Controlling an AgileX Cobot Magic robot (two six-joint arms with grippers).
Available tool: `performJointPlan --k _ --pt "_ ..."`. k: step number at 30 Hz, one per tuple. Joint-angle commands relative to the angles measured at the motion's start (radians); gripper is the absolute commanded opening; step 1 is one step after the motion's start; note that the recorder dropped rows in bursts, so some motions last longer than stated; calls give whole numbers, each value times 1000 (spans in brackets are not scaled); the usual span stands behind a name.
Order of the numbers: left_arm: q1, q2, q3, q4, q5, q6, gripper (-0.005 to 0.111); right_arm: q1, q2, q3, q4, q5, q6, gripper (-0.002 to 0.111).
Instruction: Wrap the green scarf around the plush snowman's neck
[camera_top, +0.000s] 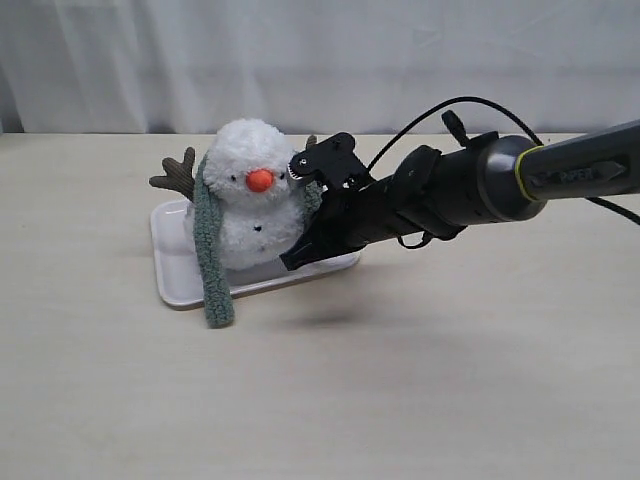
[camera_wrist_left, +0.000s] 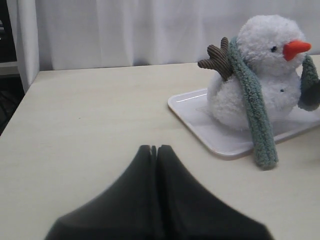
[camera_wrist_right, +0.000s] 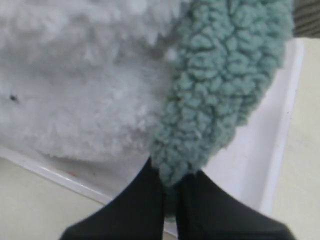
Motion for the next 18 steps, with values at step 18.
performJointPlan --k 18 --pt "1 -2 3 -3 -14 -1 0 1 -59 -5 -1 215 34 4"
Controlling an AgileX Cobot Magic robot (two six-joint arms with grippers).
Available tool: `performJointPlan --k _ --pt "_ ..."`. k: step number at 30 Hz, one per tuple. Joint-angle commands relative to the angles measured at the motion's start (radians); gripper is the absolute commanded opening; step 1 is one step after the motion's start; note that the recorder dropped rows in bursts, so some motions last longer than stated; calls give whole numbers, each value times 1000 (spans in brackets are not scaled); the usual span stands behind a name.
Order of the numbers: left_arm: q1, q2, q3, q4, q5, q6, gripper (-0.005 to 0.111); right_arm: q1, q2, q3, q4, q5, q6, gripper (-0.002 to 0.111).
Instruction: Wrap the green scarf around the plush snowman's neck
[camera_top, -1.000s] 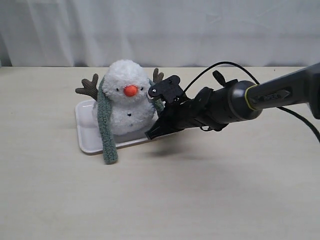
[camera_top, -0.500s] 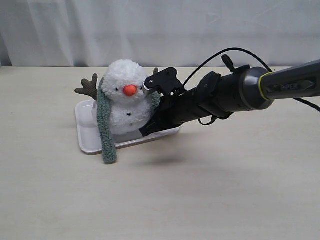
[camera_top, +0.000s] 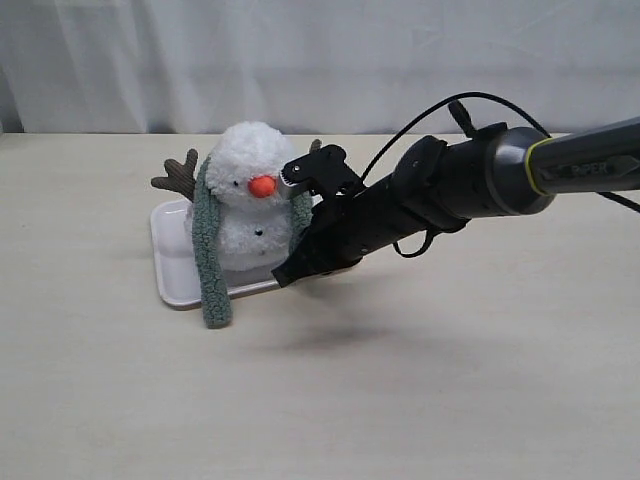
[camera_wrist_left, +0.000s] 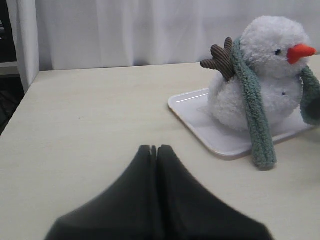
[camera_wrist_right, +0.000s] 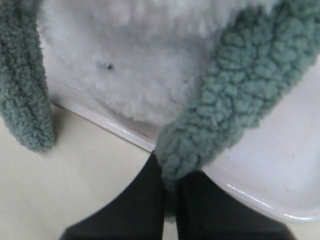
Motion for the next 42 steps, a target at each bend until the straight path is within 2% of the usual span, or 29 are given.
performJointPlan --k 1,24,42 --pt "1 -2 3 -3 -14 -1 0 1 -34 -5 -1 15 5 4" --pt "1 -2 3 -3 -15 -1 0 1 -50 30 -9 141 24 4" --pt "1 -2 3 -3 -13 -1 0 1 3 24 -9 145 30 4"
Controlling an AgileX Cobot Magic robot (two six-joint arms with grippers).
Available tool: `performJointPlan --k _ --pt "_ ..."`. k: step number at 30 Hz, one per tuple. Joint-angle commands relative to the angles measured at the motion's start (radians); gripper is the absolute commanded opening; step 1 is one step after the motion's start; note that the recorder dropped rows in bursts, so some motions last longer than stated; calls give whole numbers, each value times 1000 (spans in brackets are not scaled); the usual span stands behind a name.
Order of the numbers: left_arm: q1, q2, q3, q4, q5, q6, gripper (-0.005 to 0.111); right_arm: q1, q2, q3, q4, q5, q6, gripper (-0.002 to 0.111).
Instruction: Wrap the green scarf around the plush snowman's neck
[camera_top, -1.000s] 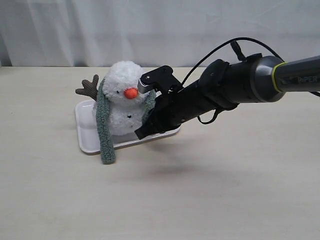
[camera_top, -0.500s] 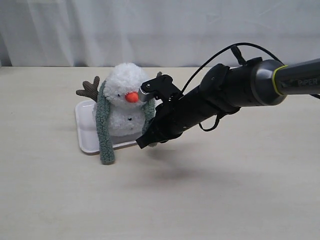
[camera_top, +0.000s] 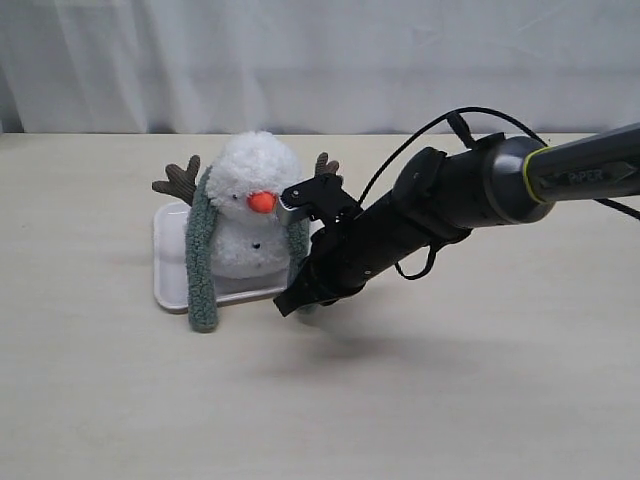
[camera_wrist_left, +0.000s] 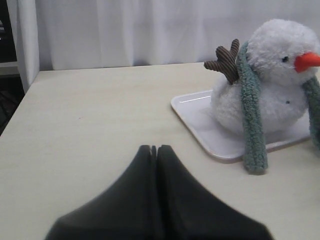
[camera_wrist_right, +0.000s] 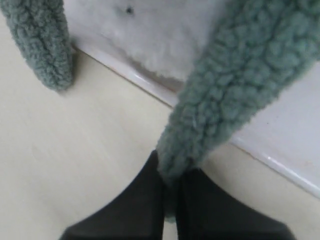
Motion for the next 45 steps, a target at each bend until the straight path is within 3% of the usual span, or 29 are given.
performJointPlan --k 1,9,12,17,20,26,32,35,38,39,41,43,45 --pt "1 -2 3 -3 -13 -1 0 1 -9 -1 -5 11 3 4" --pt "1 -2 3 -3 -13 -1 0 1 -11 -1 -5 11 -6 6" --pt "1 -2 3 -3 -13 -1 0 1 -19 -1 -5 11 -6 18" --pt "1 -2 3 -3 -13 -1 0 1 -59 -1 -5 11 -5 49" --pt "1 -2 3 -3 -13 -1 0 1 -98 -1 -7 11 -5 60" --pt "1 -2 3 -3 -16 -1 0 1 -181 -1 -15 20 17 61" --pt "1 -2 3 -3 -16 -1 0 1 -205 -1 -165 138 165 61" --pt "1 -2 3 -3 -16 -1 0 1 -205 -1 -315 279 276 61" --pt "1 -2 3 -3 -16 -1 0 1 -205 -1 -475 289 406 67" --pt "1 -2 3 -3 -16 -1 0 1 -205 -1 -586 289 510 73" --pt "1 -2 3 -3 -16 -1 0 1 -205 -1 -733 306 680 74" --pt "1 -2 3 -3 -16 -1 0 1 -205 -1 -814 348 767 70" --pt "1 -2 3 -3 -16 -1 0 1 -209 -1 -816 385 767 52"
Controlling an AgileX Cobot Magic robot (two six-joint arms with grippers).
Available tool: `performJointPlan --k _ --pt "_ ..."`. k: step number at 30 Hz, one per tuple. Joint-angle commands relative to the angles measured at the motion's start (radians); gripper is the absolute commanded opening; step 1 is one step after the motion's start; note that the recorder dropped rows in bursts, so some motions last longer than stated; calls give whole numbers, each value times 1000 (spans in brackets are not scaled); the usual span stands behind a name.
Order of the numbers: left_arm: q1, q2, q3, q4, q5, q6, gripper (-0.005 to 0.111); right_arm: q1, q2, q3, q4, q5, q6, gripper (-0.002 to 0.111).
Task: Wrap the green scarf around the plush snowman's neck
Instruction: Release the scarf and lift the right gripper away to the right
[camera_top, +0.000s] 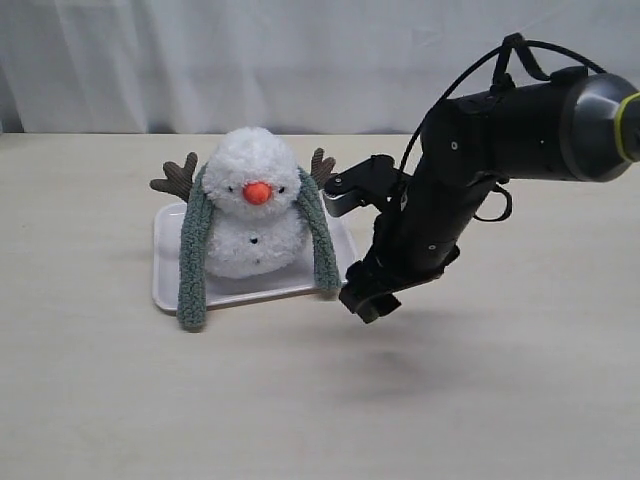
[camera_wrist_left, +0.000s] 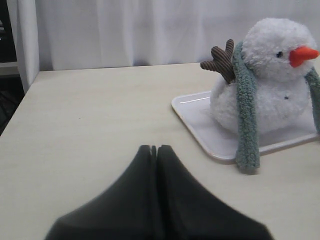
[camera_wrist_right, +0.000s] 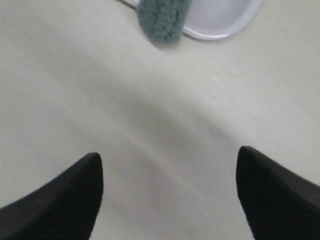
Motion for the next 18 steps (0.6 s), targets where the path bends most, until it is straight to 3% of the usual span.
performJointPlan --k 1,3,6,18 --pt "1 -2 3 -3 -16 -1 0 1 -19 -1 -51 65 44 39" --pt "1 -2 3 -3 -16 -1 0 1 -40 -1 -51 75 38 19" --pt "1 -2 3 -3 -13 -1 0 1 -76 -1 -51 67 38 4" --pt "1 -2 3 -3 -13 -1 0 1 -294 70 17 -186 40 4"
